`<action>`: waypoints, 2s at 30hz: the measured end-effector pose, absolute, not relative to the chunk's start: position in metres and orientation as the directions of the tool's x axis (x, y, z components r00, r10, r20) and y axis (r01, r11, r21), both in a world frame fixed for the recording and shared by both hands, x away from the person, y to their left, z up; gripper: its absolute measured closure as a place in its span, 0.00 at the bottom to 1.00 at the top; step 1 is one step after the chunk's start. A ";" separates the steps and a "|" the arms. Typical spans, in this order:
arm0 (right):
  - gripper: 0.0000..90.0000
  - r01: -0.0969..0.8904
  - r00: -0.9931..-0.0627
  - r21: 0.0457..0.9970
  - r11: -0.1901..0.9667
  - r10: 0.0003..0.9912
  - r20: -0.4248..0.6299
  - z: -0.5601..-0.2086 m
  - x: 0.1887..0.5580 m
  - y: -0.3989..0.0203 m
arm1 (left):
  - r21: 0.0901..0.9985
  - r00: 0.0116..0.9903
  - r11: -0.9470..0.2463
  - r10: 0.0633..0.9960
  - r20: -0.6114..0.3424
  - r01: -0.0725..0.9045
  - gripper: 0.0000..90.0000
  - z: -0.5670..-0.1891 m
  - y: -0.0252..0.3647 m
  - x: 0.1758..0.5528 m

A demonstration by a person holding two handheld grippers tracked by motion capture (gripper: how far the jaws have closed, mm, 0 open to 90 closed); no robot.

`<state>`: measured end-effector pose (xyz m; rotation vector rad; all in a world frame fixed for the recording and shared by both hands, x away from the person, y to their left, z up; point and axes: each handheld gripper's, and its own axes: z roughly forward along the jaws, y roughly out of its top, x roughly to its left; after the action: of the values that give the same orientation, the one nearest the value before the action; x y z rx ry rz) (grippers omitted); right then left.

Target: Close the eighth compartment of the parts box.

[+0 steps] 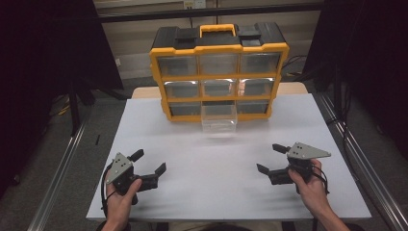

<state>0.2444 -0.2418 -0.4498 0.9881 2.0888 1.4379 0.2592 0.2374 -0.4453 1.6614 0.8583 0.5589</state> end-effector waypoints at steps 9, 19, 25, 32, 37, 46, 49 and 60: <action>0.03 0.304 -0.716 0.936 0.179 0.691 0.100 -0.447 0.250 -0.224 | 0.963 0.619 -0.096 0.781 -0.084 0.252 0.04 -0.447 0.238 0.260; 0.03 0.282 -0.744 0.945 0.169 0.661 0.104 -0.437 0.264 -0.200 | 0.965 0.620 -0.094 0.780 -0.081 0.245 0.04 -0.445 0.239 0.259; 0.05 0.277 -0.759 0.945 0.175 0.642 0.104 -0.436 0.275 -0.187 | 0.965 0.617 -0.098 0.783 -0.077 0.245 0.04 -0.445 0.240 0.258; 0.06 0.267 -0.776 0.945 0.191 0.623 0.094 -0.433 0.287 -0.173 | 0.966 0.615 -0.092 0.785 -0.079 0.241 0.04 -0.444 0.241 0.256; 0.08 0.247 -0.786 0.952 0.182 0.613 0.086 -0.425 0.297 -0.164 | 0.966 0.615 -0.092 0.785 -0.080 0.243 0.04 -0.444 0.241 0.256; 0.08 0.242 -0.796 0.952 0.190 0.600 0.082 -0.422 0.313 -0.148 | 0.965 0.610 -0.098 0.789 -0.073 0.242 0.04 -0.444 0.242 0.256; 0.09 0.242 -0.800 0.950 0.198 0.595 0.080 -0.422 0.318 -0.144 | 0.965 0.613 -0.098 0.786 -0.075 0.244 0.04 -0.445 0.242 0.256; 0.13 0.252 -0.806 0.949 0.190 0.584 0.097 -0.422 0.335 -0.131 | 0.965 0.613 -0.094 0.786 -0.080 0.246 0.04 -0.445 0.241 0.258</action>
<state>0.3350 -0.1314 -0.4216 0.7947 2.1827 1.6528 0.2575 0.2413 -0.4453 1.6465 0.8681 0.5645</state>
